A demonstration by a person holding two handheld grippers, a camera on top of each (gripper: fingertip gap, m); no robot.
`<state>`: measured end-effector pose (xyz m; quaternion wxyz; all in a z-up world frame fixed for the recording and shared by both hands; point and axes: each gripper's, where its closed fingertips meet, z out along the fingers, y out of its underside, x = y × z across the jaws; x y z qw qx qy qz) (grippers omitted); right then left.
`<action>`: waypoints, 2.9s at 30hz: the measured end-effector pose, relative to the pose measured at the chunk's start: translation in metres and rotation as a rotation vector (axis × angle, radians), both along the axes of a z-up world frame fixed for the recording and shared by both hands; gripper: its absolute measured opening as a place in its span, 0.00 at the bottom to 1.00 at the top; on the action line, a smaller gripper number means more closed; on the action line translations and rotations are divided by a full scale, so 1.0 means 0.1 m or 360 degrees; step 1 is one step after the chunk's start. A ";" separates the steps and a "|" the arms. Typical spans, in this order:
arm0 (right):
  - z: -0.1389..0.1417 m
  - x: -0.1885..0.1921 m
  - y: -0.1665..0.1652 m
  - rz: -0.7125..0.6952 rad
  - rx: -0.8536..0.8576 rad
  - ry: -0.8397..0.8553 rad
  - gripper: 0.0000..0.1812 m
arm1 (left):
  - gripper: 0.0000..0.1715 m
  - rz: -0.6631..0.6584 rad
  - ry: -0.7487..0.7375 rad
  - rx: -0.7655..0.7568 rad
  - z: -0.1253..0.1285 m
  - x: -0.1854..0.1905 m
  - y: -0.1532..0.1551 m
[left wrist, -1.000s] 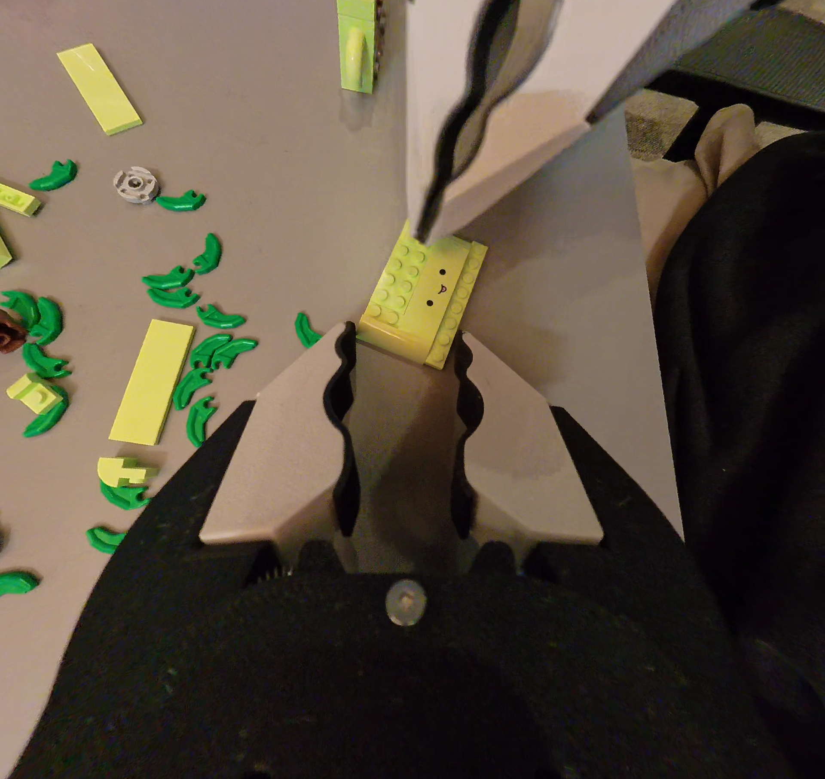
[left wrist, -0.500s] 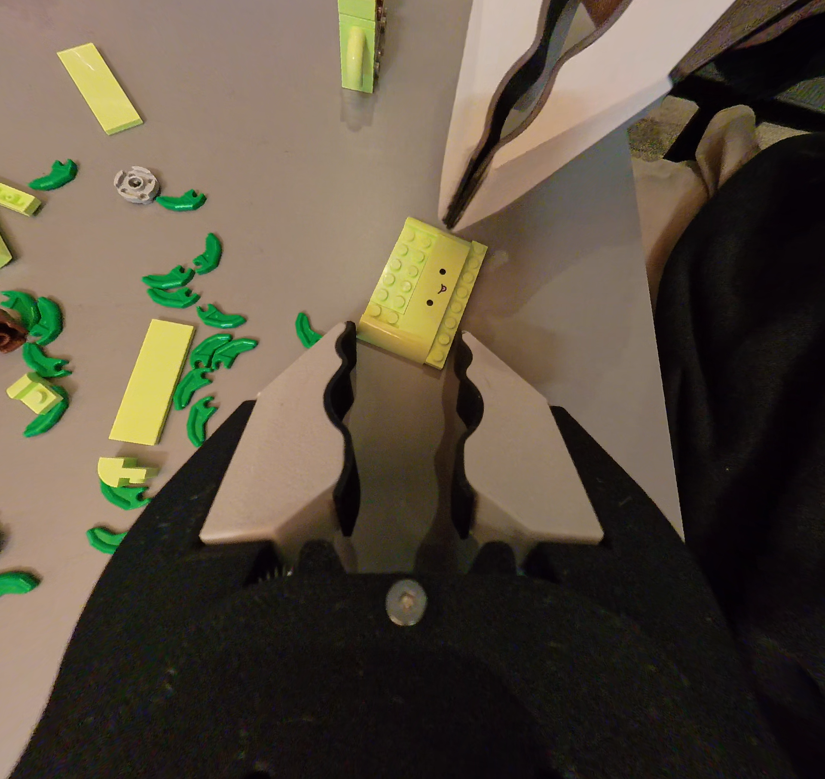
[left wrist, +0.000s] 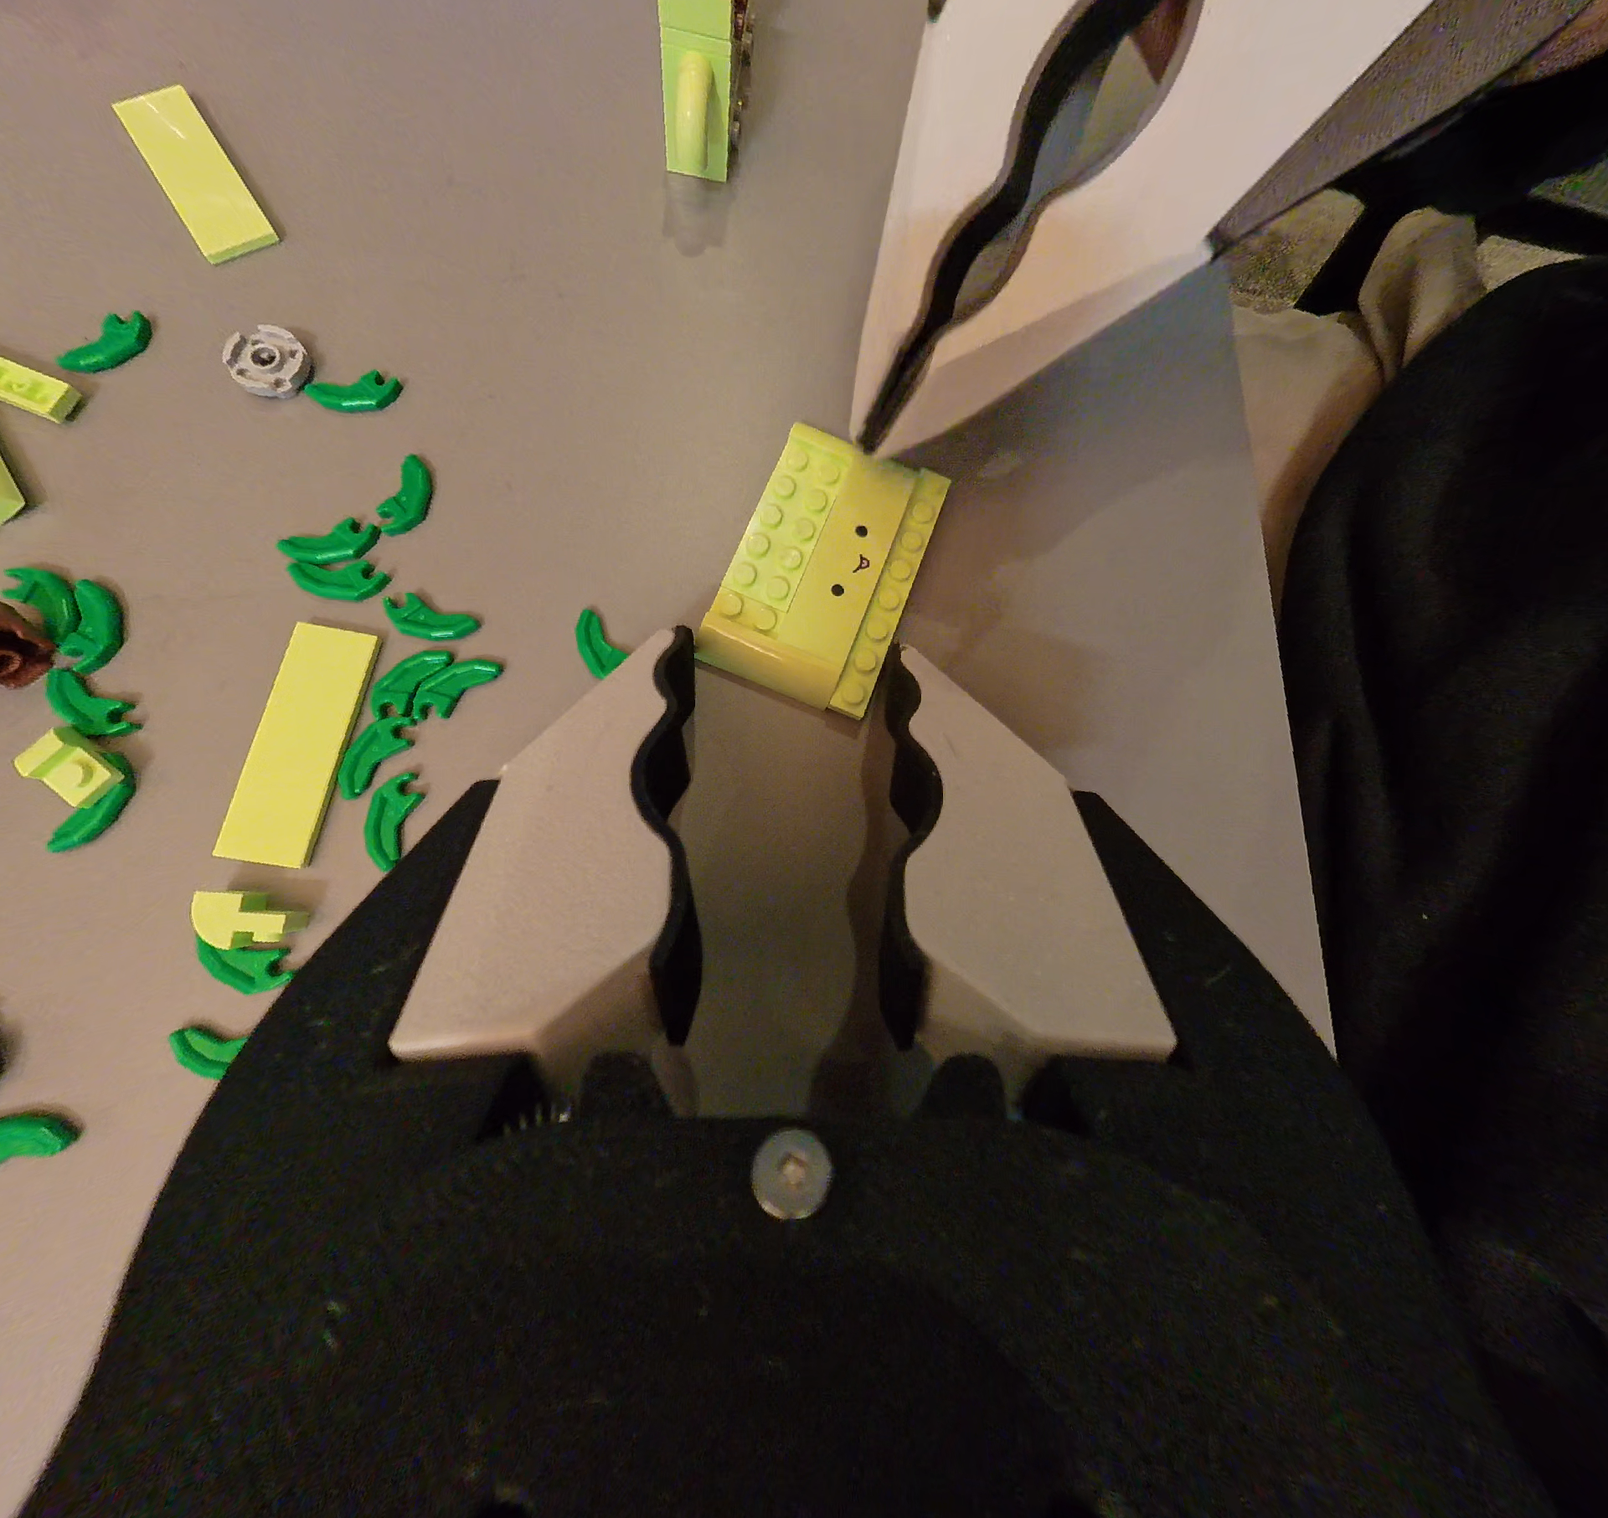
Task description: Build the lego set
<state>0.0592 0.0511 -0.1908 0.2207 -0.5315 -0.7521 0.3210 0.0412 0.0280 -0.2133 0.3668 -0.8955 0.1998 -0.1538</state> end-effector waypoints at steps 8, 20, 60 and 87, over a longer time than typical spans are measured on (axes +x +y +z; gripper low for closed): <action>0.01 -0.09 -0.09 0.0037 -0.0024 0.0026 0.00 | 0.24 0.0000 0.0006 0.0002 0.00 0.00 0.00; -0.13 -0.20 -0.19 0.0082 0.0024 -0.0098 0.00 | 0.24 0.0001 0.0007 0.0002 0.00 0.00 0.00; -0.16 -1.26 0.06 0.0687 0.0389 -0.0376 0.07 | 0.16 0.0815 -0.0421 0.0510 0.64 -1.48 -0.34; -0.18 -1.04 0.00 0.0736 0.0187 -0.0686 0.19 | 0.13 0.0783 -0.0477 0.0498 0.61 -1.44 -0.33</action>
